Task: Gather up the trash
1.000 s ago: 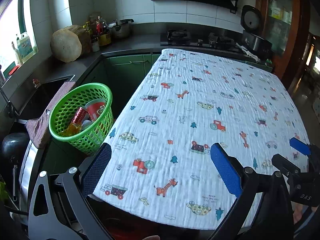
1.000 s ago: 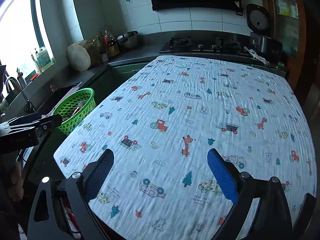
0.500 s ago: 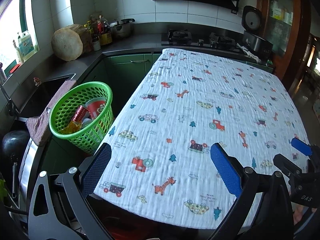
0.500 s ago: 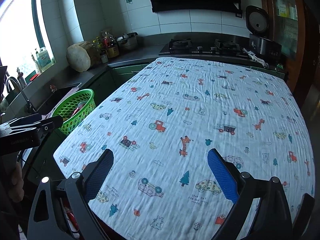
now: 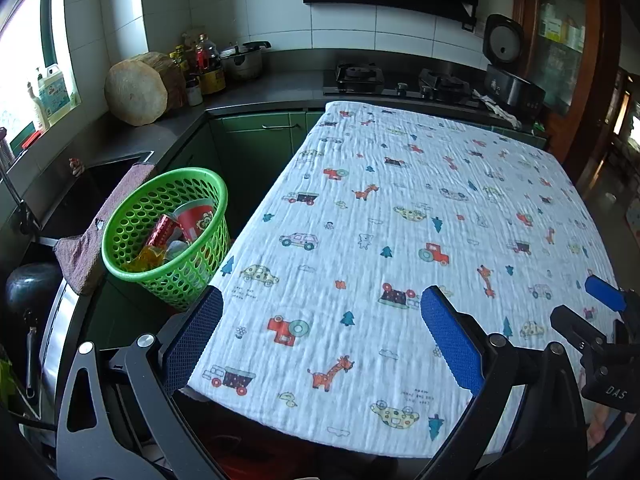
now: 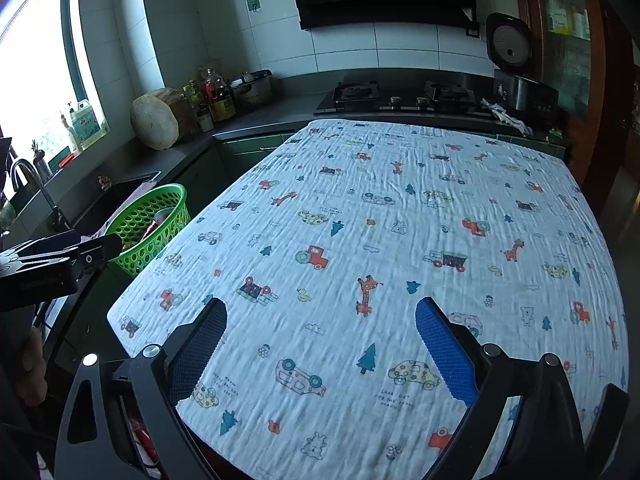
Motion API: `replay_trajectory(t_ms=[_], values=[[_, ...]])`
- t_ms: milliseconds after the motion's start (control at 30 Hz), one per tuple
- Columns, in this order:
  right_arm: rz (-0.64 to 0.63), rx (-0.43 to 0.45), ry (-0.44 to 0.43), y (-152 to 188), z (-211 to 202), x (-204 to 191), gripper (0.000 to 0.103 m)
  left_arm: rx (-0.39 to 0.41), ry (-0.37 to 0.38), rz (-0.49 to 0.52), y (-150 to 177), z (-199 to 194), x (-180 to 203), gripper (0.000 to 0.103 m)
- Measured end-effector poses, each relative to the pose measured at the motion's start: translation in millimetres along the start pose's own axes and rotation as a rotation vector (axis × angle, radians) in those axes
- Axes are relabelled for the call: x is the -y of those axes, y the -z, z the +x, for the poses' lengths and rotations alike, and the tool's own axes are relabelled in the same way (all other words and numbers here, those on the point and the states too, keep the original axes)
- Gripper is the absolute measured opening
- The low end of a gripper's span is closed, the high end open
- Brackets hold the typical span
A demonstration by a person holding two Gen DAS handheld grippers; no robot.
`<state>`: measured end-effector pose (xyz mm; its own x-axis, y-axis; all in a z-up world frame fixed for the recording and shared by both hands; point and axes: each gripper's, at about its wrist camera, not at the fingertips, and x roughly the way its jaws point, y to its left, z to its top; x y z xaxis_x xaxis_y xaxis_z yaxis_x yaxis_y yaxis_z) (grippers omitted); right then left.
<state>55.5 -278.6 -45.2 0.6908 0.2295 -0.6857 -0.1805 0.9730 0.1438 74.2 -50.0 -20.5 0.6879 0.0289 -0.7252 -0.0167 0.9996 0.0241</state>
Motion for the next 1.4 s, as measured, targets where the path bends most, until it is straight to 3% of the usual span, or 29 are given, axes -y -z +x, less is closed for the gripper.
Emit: replay_trajectory(t_ms=[1400], values=[[0.009,0.002,-0.001,-2.3,-3.5,3.6,0.092,-0.007,-0.013,0.026,7.0,-0.6,1.2,0.098]])
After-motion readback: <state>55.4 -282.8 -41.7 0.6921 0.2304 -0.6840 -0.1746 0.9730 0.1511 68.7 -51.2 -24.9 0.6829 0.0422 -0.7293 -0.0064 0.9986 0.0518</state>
